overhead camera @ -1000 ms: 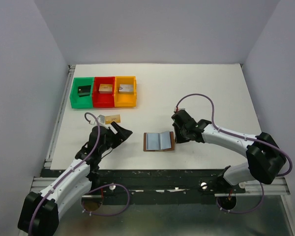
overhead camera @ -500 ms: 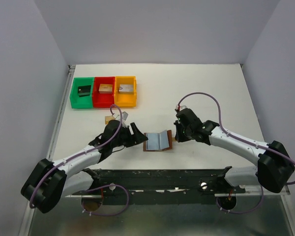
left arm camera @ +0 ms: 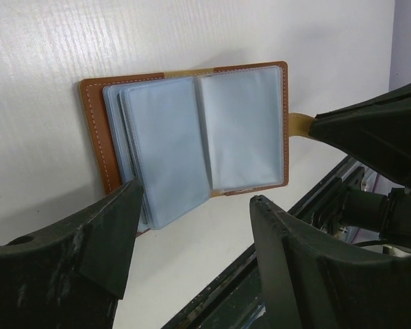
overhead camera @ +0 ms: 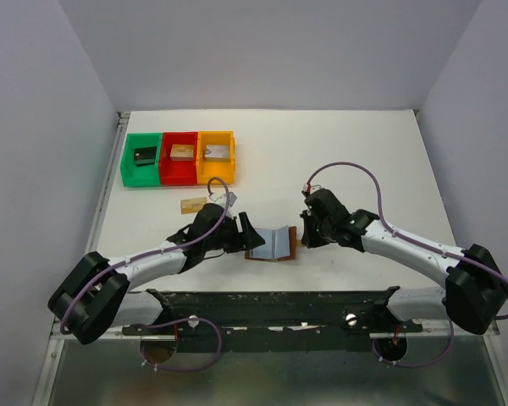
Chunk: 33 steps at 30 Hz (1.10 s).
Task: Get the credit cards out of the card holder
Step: Remove the credit card from the card holder.
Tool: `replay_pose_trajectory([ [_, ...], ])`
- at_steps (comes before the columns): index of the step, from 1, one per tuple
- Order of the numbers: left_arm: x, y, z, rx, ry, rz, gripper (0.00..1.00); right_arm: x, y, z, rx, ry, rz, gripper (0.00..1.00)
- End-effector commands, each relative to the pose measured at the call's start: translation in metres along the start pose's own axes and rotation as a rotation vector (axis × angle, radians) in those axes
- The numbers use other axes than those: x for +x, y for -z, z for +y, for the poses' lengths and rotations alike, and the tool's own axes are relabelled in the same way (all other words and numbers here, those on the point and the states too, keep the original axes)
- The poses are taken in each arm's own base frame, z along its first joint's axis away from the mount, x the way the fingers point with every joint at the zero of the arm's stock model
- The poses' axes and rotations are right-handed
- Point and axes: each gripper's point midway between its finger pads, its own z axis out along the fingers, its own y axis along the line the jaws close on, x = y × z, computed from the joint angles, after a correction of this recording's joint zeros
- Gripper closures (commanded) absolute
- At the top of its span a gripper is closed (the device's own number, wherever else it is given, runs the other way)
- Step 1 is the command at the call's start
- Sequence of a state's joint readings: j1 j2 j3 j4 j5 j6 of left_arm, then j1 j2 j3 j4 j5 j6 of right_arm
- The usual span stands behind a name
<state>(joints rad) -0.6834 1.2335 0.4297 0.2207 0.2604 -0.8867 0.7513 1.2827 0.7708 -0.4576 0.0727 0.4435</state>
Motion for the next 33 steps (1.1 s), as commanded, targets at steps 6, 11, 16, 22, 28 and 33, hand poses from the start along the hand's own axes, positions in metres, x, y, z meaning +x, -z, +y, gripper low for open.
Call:
replay_pose_trajectory([
  [6,0.004,-0.010,0.002,-0.012,-0.024,0.009,0.25,-0.001,-0.001,0.001,-0.014,0.011,-0.010,1.00],
  [11,0.007,-0.014,0.003,-0.017,-0.033,0.023,0.25,-0.002,-0.002,0.001,-0.014,0.010,-0.014,1.00],
  [16,0.011,-0.017,0.003,-0.018,-0.037,0.037,0.25,-0.002,-0.001,0.001,-0.010,0.012,-0.014,1.00],
  [22,0.016,-0.021,0.005,-0.026,-0.035,0.059,0.25,-0.001,-0.002,0.003,-0.022,0.012,-0.010,1.00],
  [28,0.017,-0.023,0.005,-0.022,-0.031,0.060,0.25,0.002,-0.005,0.004,-0.031,0.006,0.001,1.00],
  [33,0.006,-0.009,0.011,-0.081,-0.035,-0.018,0.25,0.002,-0.003,0.001,-0.018,0.006,-0.005,1.00],
])
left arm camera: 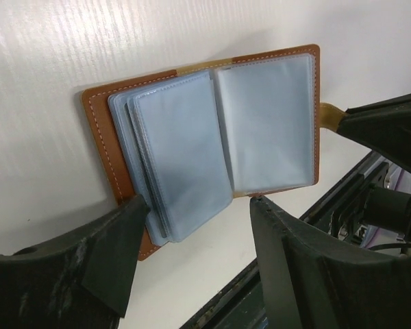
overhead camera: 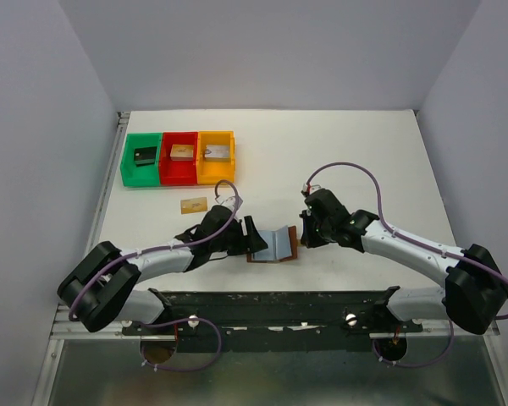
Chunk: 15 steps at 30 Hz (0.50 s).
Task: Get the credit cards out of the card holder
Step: Remove the credit card from the card holder.
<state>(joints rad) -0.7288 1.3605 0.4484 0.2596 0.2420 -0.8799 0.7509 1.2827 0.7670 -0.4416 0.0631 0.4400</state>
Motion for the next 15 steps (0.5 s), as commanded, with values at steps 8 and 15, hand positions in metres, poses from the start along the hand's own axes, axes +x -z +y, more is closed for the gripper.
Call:
replay_pose_trajectory([
  [8,-0.024,0.021,-0.007,-0.025,-0.032,-0.134,0.25,0.002,-0.001,0.001,-0.016,0.004,0.001,1.00],
  [15,-0.012,0.011,-0.004,-0.010,-0.018,-0.090,0.24,0.001,-0.001,0.004,-0.027,0.004,0.004,1.00],
])
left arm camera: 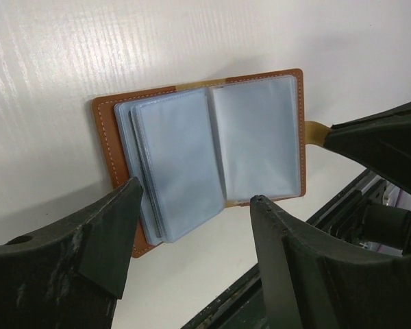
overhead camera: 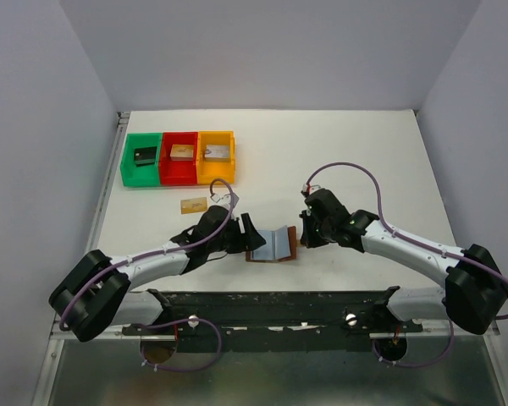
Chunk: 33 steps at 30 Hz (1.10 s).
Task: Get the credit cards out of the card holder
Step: Remove the credit card from the card holder.
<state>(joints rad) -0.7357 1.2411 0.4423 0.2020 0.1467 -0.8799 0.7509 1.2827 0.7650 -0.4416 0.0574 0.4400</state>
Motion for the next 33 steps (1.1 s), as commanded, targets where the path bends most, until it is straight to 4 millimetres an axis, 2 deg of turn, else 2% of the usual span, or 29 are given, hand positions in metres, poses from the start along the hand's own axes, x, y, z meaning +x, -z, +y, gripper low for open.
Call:
replay_pose_trajectory([
  [1,0.007,-0.005,0.001,0.017,-0.003,0.013,0.25,0.000,-0.002,0.003,-0.022,0.004,0.001,1.00],
  [7,0.007,-0.008,-0.004,0.032,-0.016,0.023,0.25,0.000,-0.002,0.003,-0.020,0.005,0.002,1.00],
  [19,0.019,-0.016,0.002,0.015,-0.009,0.064,0.25,0.002,-0.003,0.004,-0.025,0.002,0.008,1.00],
  [28,0.022,-0.020,-0.012,0.078,-0.017,0.079,0.25,0.010,-0.009,0.012,-0.072,-0.010,0.040,1.00],
  [33,0.021,-0.022,-0.026,0.151,-0.029,0.081,0.25,0.015,-0.011,0.015,-0.091,-0.016,0.055,1.00],
])
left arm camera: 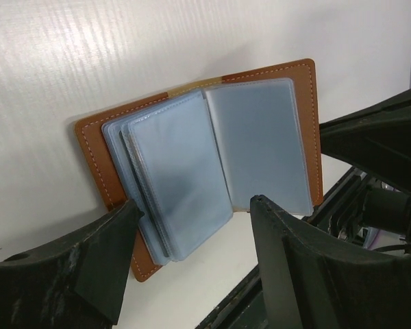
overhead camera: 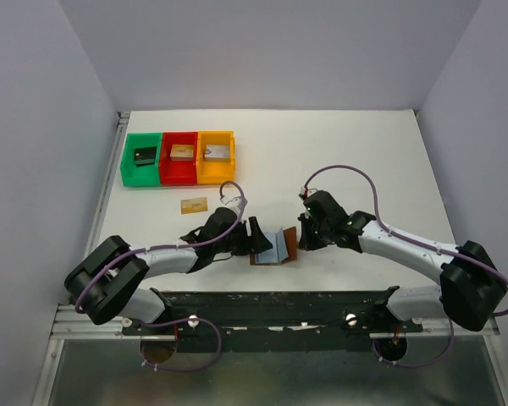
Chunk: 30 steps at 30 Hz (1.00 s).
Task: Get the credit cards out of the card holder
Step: Remove the credit card from the card holder.
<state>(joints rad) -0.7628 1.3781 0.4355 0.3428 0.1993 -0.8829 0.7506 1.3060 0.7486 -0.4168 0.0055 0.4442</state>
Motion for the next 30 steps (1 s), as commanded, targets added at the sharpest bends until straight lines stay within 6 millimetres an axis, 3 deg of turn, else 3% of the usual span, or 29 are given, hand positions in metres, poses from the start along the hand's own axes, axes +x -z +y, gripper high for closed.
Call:
replay_pose_trajectory([
  [1,0.003,-0.003,-0.027,0.121,-0.024,0.025,0.25,0.006,-0.006,0.008,-0.050,-0.013,0.024,1.00],
  [18,-0.004,0.001,-0.065,0.266,-0.114,0.012,0.25,0.012,-0.007,-0.003,-0.004,-0.017,0.028,1.00],
  [30,-0.008,-0.002,-0.114,0.399,-0.229,0.057,0.25,0.026,-0.016,-0.015,0.048,-0.037,0.055,1.00],
])
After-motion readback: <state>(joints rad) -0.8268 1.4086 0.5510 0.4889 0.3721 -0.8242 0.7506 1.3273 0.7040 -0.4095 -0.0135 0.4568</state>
